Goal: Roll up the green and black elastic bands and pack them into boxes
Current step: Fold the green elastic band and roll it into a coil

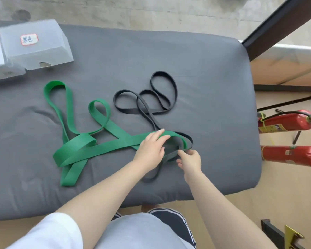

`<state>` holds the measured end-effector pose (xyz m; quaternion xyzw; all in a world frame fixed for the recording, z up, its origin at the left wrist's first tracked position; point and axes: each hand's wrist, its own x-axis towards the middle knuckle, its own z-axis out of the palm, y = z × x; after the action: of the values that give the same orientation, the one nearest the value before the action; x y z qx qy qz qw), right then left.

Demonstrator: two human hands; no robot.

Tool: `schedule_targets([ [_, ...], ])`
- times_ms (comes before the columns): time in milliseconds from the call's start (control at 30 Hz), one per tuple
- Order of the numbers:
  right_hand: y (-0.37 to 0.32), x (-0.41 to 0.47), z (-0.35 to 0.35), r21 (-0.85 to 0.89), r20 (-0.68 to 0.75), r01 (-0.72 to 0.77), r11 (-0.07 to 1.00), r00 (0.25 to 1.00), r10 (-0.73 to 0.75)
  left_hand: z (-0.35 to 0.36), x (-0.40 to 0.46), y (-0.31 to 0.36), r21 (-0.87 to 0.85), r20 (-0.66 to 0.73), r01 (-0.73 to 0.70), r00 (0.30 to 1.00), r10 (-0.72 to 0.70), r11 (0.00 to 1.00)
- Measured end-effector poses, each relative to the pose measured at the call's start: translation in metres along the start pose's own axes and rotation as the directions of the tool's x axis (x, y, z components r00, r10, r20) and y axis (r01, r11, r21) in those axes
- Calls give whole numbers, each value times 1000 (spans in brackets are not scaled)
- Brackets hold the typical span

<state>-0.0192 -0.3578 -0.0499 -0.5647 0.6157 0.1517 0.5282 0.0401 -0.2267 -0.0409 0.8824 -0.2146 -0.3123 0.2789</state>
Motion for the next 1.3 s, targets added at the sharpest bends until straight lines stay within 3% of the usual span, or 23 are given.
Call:
schedule_targets([
  [233,-13,7,-25,-51,165,227,973,962,-216,16,38,25,295,99,-88,993,62,951],
  [400,-17,4,-44,-26,405,288,957,879,-254,17,47,29,341,-8,-32,999,37,939],
  [500,-14,10,-58,62,505,224,973,833,-224,13,52,29,253,-145,-55,985,94,966],
  [600,-14,23,-68,78,454,142,987,876,-162,-5,46,23,72,-127,-49,990,57,996],
  [700,-17,31,-68,83,352,73,994,931,-98,-26,24,2,23,-135,-105,985,107,994],
  [767,-18,33,-61,-49,272,81,995,960,-65,-41,8,-12,29,-172,-138,975,141,990],
  [800,-18,33,-56,-196,212,121,973,974,-79,-49,0,-17,42,-182,-138,973,143,990],
  [867,-17,28,-46,-550,87,256,795,964,-251,-62,-13,-25,79,-198,-121,971,135,989],
  [900,-16,23,-41,-649,120,380,659,907,-404,-66,-19,-30,96,-208,-117,969,135,988],
  [967,-17,13,-27,-620,387,706,342,655,-650,-71,-30,-38,116,-222,-102,967,126,988],
  [1033,-20,9,-10,-443,631,896,9,319,-708,-74,-39,-46,128,-235,-82,966,111,988],
  [1067,-21,8,0,-395,710,910,-128,213,-671,-75,-45,-50,131,-242,-77,964,107,988],
  [1100,-24,5,9,-385,784,890,-242,177,-596,-76,-50,-55,139,-249,-79,962,112,987],
  [1133,-25,2,17,-410,846,848,-336,215,-487,-76,-55,-59,152,-252,-82,960,119,985],
  [1200,-23,4,30,-500,864,710,-495,376,-334,-76,-64,-68,185,-262,-96,954,143,978],
  [1300,-20,8,33,-664,733,555,-502,615,-291,-77,-75,-83,244,-266,-154,939,219,957],
])
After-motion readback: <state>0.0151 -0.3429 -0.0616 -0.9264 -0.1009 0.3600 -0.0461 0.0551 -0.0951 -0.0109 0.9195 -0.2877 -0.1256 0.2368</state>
